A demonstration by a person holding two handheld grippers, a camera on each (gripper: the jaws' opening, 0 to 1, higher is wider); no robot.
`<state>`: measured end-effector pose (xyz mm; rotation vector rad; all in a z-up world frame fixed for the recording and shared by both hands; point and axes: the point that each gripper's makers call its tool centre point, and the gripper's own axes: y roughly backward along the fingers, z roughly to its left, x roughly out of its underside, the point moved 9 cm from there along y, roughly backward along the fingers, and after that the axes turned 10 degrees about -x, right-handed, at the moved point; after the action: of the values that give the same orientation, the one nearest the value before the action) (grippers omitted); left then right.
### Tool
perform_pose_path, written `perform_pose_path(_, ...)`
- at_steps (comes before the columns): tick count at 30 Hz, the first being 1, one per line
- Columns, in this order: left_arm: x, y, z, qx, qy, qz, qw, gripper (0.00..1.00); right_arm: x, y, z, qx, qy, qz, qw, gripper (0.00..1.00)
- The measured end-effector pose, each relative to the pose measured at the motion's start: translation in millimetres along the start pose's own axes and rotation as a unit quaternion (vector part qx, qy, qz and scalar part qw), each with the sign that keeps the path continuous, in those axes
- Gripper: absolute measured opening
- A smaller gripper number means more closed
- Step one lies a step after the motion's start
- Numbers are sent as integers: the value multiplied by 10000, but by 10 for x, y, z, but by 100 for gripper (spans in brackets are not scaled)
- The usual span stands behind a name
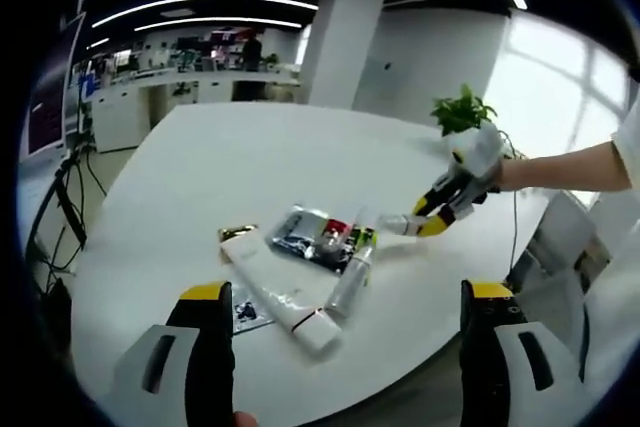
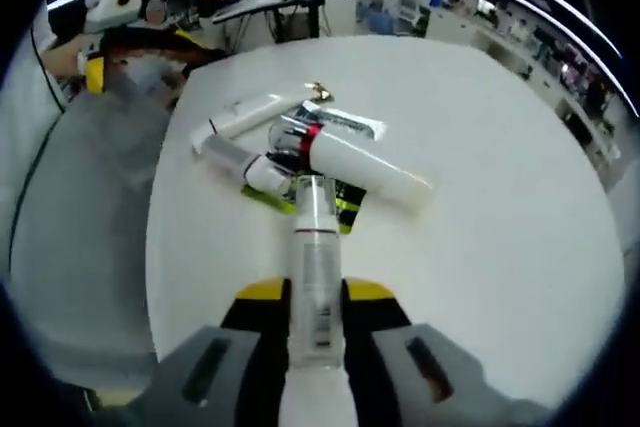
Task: Arrange the skincare products in the storage area until every visible bottle or jar stands upright without overlapping.
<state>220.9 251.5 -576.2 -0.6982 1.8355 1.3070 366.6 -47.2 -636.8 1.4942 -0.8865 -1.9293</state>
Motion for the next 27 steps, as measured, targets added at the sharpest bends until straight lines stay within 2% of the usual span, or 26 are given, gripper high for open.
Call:
perform_pose_path(5,-77,38,-112,259,-80,-94,9996,92,-73,80,225,-59,-466,-842,9953,19)
perform_pose_path(8,-105,52,-171,385,-139,-105,9991,92,-146,125,401,-114,-775,-1527,9852,19)
perform_pose_path(12,-164,73,-273,684,-118,-175,9974,92,-196,174,579,-154,-1024,-2104,9721,19)
perform_pose_path(17,-220,70,-366,1006,57,-246,9946,90,-313,260,788,-313,-1394,-2866,9473,19)
perform_pose_path(20,-289,80,-440,1333,217,-353,9902,85,-404,323,902,-465,-1608,-3358,9269,19)
perform_pose_path(23,-365,89,-535,1683,440,-500,9835,80,-478,381,1017,-696,-1804,-3928,8991,19)
perform_pose_path(25,-407,98,-582,1848,576,-588,9793,79,-517,389,1118,-840,-1882,-4123,8874,19)
perform_pose_path(27,-462,119,-646,2092,742,-677,9727,78,-529,388,1192,-892,-1874,-4195,8837,19)
